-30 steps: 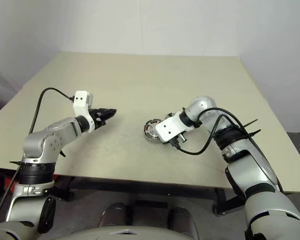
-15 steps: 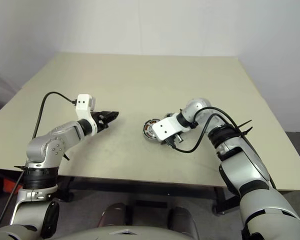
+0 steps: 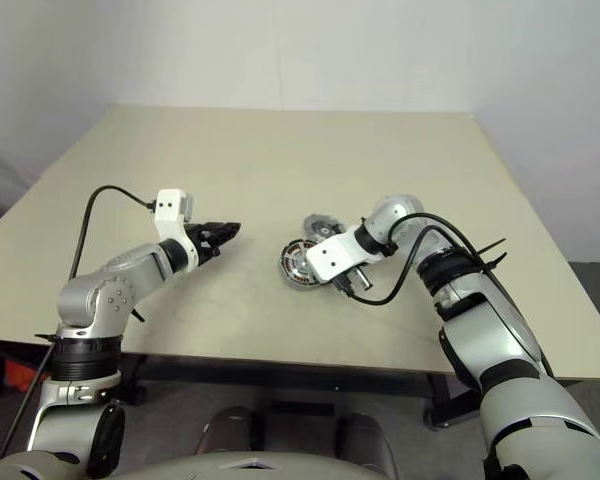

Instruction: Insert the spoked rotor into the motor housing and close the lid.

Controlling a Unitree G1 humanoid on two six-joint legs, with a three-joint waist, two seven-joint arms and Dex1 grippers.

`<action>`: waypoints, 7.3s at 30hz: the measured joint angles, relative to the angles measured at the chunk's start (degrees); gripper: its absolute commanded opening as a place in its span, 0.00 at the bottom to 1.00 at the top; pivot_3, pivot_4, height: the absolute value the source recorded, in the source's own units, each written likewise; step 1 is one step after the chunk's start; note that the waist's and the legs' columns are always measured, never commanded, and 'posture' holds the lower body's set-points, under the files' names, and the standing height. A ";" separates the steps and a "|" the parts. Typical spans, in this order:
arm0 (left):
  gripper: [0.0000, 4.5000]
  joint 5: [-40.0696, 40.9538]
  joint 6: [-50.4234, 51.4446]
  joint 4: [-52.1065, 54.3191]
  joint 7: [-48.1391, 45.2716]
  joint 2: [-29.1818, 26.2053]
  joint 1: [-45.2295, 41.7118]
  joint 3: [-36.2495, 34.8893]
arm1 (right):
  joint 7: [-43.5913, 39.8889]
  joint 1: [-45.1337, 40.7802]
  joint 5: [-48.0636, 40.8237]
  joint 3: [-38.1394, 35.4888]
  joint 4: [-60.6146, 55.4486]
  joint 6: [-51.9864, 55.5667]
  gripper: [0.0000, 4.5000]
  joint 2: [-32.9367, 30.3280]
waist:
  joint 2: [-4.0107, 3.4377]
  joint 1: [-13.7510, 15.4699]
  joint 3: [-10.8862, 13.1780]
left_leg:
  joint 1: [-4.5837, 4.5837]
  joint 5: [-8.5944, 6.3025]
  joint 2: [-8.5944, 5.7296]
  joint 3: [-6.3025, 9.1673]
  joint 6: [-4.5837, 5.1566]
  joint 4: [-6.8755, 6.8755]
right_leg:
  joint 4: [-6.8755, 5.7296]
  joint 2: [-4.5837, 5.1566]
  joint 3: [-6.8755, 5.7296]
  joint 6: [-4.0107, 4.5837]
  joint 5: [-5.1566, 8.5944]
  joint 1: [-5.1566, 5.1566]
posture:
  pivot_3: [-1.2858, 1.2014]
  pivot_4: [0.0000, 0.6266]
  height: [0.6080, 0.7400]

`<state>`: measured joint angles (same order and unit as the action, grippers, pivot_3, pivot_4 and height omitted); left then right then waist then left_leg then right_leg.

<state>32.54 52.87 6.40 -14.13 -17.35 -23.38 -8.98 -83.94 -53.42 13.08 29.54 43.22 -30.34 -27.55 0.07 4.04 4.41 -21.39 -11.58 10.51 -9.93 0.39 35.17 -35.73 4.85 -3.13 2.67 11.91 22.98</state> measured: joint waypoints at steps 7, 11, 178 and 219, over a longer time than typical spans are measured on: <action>0.53 -0.01 0.17 0.00 0.53 0.60 0.47 -0.15 | 1.28 0.13 0.26 -0.07 -0.03 1.55 0.00 0.41 | 0.00 -0.10 0.00 | 0.03 0.01 0.01 0.00 -0.01 0.01 | -0.01 -0.01 0.00 0.03 -0.02 -0.01 | 0.52 0.00 1.00; 0.53 0.02 0.30 -0.01 0.98 1.40 0.51 -0.60 | 1.30 3.31 -2.87 -3.14 -5.27 18.01 0.00 2.06 | 0.00 -0.24 0.00 | 0.17 0.04 0.08 0.01 -0.04 0.00 | -0.01 -0.06 0.00 0.07 -0.05 -0.13 | 0.52 0.00 1.00; 0.53 4.54 9.44 -2.28 -6.17 -2.27 -0.59 0.70 | 52.23 15.13 -46.52 -52.48 -20.07 112.72 0.58 9.18 | -0.13 1.70 -0.17 | 0.51 0.86 0.28 0.24 -1.42 -1.38 | 0.47 -0.59 -0.03 0.24 -0.09 0.15 | 0.52 0.00 1.00; 0.53 3.43 8.72 -3.24 -6.65 -2.29 -0.95 0.70 | 54.05 17.77 -47.04 -50.14 -20.28 108.61 0.58 12.70 | -0.11 1.27 -0.19 | 1.32 0.99 0.31 0.13 -1.63 -1.80 | 0.56 -0.59 -0.03 -0.03 0.08 -0.36 | 0.52 0.00 1.00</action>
<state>35.97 61.59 3.16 -20.78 -19.64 -24.33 -8.27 -29.89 -35.64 -33.96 -20.60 22.94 78.27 -14.85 -0.04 5.31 4.23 -20.07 -10.59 10.82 -9.80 -1.23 33.38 -35.17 4.26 -3.15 2.64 11.99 22.62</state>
